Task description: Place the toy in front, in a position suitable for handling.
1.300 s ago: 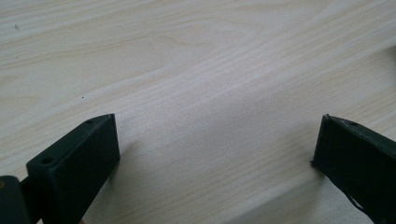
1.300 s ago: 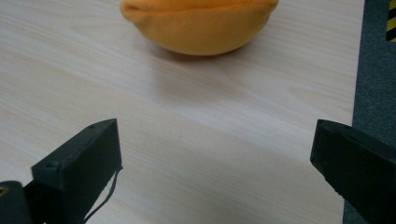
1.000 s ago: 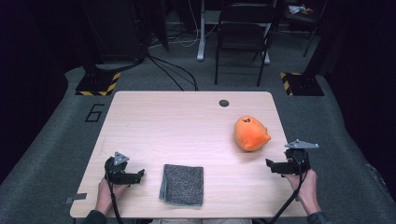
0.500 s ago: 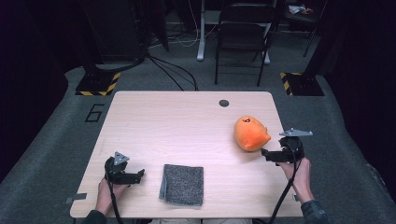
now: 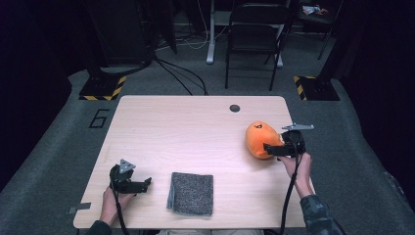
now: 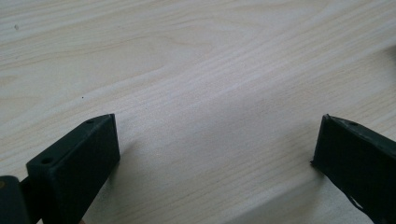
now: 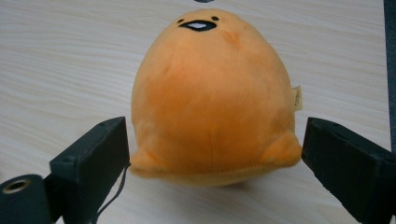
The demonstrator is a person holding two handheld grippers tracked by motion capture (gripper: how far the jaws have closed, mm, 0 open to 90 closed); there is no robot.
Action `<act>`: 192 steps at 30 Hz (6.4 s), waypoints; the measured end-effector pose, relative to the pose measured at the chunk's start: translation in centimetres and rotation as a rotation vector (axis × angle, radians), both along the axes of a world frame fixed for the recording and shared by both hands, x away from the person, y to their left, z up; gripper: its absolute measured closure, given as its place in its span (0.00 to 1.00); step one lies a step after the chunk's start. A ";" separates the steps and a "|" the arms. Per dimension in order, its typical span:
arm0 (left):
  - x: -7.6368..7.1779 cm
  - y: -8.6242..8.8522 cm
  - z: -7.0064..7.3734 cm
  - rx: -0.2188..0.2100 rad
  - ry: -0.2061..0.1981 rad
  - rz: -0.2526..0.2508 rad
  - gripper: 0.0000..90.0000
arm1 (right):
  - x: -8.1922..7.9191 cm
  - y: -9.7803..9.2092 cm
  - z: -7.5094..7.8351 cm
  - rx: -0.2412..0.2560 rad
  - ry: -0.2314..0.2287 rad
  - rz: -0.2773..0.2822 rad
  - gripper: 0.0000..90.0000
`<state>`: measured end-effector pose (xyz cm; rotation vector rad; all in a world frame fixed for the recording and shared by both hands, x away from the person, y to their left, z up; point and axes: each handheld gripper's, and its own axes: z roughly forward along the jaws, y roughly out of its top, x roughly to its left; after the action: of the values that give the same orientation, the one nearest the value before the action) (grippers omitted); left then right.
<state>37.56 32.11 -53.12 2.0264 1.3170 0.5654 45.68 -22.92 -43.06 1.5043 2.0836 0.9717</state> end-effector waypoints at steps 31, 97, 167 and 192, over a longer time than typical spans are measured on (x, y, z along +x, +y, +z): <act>0.0 0.0 0.0 0.000 0.000 0.000 0.00 | 2.6 -0.3 -2.1 0.098 0.012 -0.068 0.81; 0.1 0.1 0.0 0.000 0.002 -0.003 0.00 | 1.5 13.1 1.8 -0.032 -0.137 0.629 0.82; 1.7 0.4 0.0 -0.001 -0.004 -0.063 0.00 | -1.3 14.1 0.2 -0.002 -0.038 0.628 0.08; 1.8 0.5 0.0 0.003 -0.007 -0.072 0.00 | -8.1 19.9 -2.9 -0.103 0.054 0.780 0.00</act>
<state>39.38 32.58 -53.14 2.0631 1.2347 0.5411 37.61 -3.02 -45.95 0.6445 2.7709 1.0411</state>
